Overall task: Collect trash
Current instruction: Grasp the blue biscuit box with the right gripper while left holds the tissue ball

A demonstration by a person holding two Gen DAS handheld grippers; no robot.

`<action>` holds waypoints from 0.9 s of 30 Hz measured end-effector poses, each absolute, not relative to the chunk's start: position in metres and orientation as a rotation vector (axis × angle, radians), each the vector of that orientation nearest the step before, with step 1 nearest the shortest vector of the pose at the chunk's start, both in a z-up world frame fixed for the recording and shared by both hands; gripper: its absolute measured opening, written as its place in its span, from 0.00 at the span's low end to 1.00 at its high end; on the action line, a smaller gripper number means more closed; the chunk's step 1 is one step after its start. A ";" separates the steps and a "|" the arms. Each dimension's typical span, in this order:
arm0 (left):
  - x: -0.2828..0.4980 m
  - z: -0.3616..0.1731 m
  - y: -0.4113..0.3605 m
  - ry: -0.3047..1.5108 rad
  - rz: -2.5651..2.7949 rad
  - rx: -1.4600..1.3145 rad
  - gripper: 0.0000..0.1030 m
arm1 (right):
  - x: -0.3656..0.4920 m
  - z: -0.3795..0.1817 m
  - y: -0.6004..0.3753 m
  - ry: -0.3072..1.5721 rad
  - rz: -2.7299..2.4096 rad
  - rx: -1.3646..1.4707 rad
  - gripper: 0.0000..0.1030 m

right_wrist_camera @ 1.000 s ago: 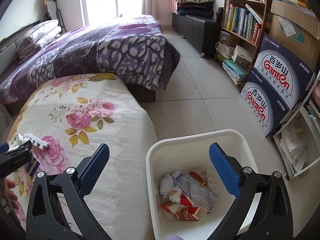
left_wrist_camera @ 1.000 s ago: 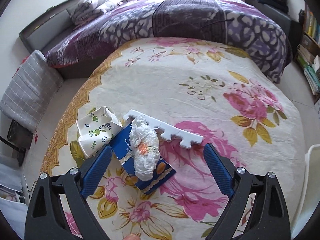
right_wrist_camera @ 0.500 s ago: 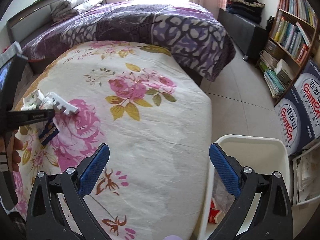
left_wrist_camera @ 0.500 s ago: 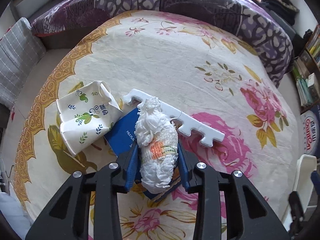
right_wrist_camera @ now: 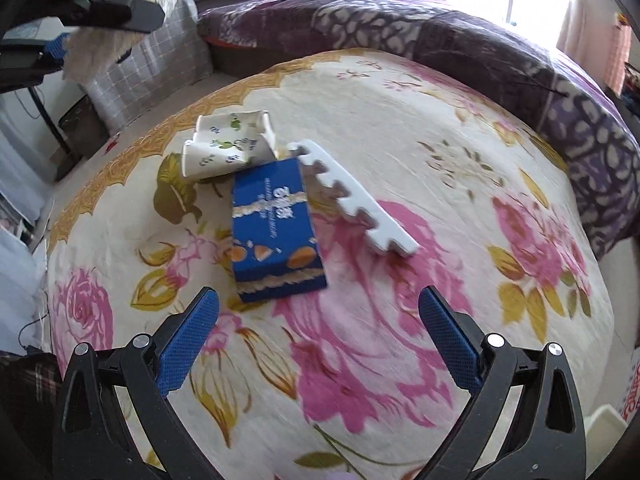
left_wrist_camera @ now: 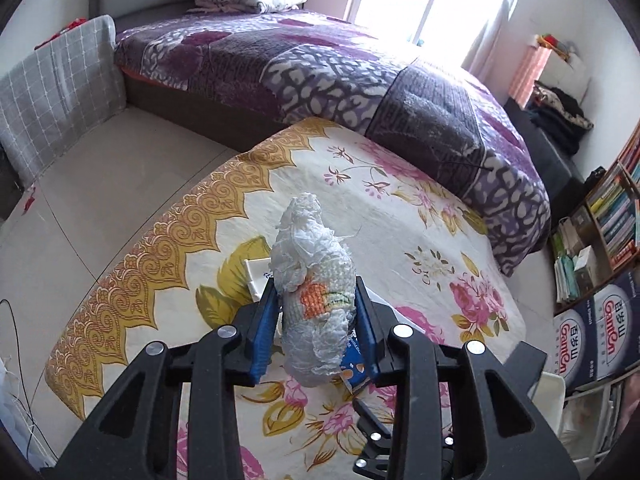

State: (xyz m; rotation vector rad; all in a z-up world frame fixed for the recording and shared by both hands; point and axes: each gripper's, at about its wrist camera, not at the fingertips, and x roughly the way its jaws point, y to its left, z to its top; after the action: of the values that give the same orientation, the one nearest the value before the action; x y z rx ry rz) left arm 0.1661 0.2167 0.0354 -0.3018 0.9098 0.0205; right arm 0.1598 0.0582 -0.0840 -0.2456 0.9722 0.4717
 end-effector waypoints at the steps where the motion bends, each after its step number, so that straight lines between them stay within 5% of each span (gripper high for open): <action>1: 0.165 0.037 0.220 0.910 0.018 -0.309 0.35 | 0.163 -0.086 0.067 0.975 0.486 -0.250 0.93; 9: 0.161 0.037 0.234 0.912 0.021 -0.328 0.35 | 0.183 -0.099 0.097 1.005 0.499 -0.291 0.85; 11: 0.161 0.036 0.235 0.914 0.026 -0.330 0.35 | 0.187 -0.103 0.095 1.048 0.511 -0.267 0.50; 27: 0.154 0.045 0.223 0.847 0.048 -0.300 0.35 | 0.154 -0.036 0.054 0.854 0.383 -0.175 0.51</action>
State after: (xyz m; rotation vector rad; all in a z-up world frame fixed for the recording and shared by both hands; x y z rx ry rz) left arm 0.1544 0.2234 0.0449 -0.2998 0.8472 0.0480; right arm 0.1539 0.0537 -0.0362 -0.1750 0.8543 0.3825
